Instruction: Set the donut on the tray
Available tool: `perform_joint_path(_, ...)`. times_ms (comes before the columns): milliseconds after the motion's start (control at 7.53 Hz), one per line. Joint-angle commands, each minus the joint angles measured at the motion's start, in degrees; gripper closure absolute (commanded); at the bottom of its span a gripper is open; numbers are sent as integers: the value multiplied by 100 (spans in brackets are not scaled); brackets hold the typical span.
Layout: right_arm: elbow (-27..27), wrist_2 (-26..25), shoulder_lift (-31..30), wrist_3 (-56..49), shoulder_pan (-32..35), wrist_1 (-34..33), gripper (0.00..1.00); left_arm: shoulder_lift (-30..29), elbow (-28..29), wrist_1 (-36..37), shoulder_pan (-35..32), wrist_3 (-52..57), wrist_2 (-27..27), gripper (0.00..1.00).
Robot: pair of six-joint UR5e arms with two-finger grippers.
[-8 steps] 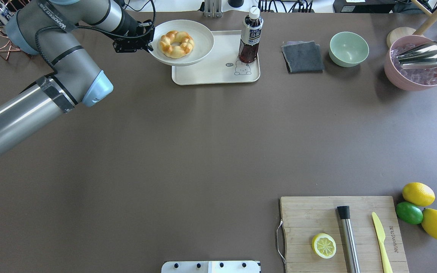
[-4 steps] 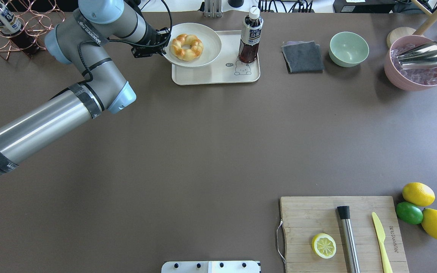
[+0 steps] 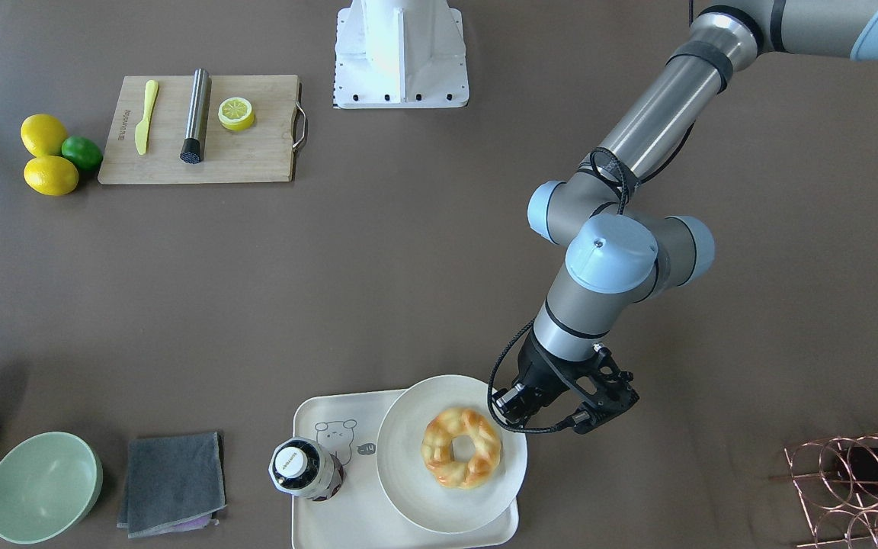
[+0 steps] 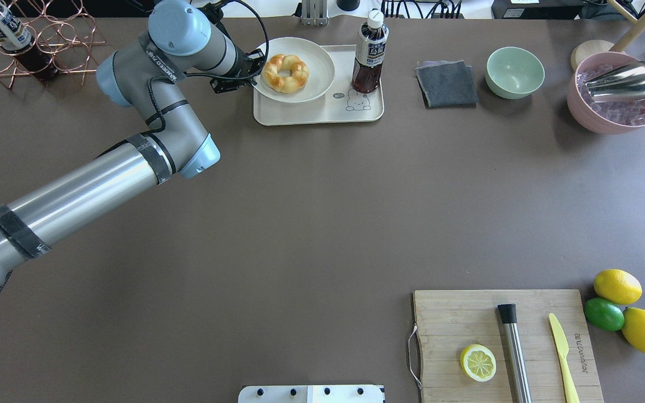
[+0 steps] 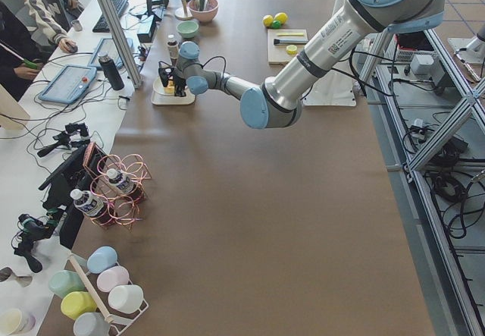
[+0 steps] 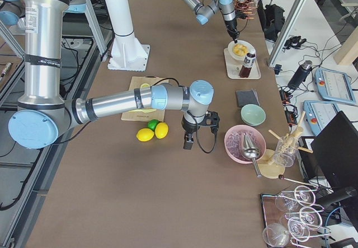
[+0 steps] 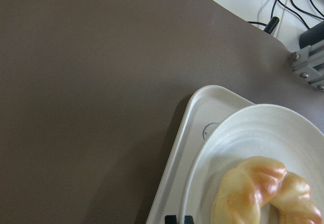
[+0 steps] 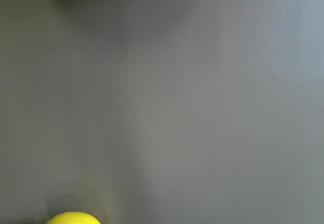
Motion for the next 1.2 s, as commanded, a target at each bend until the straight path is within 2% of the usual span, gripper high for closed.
perform_joint_path(0,8,0,-19,0,2,17,0,-113,171,-34,52,-65,150,100)
perform_joint_path(266,0,0,-19,-9,2,26,0,-122,180,-60,201,-47,421,100)
perform_joint_path(399,0,0,-10,-9,-7,26,0,-122,206,-156,245,-12,500,6)
perform_joint_path(531,-26,9,-1,-9,2,26,0,-122,197,-192,307,-3,658,2)
perform_joint_path(797,-53,0,16,-9,2,26,0,-113,145,-192,281,600,651,2)
perform_joint_path(930,-105,0,34,-9,2,34,0,-69,-3,-166,151,978,590,2)
perform_joint_path(1063,-158,17,34,-9,80,43,0,418,-527,-148,-112,1277,259,2)
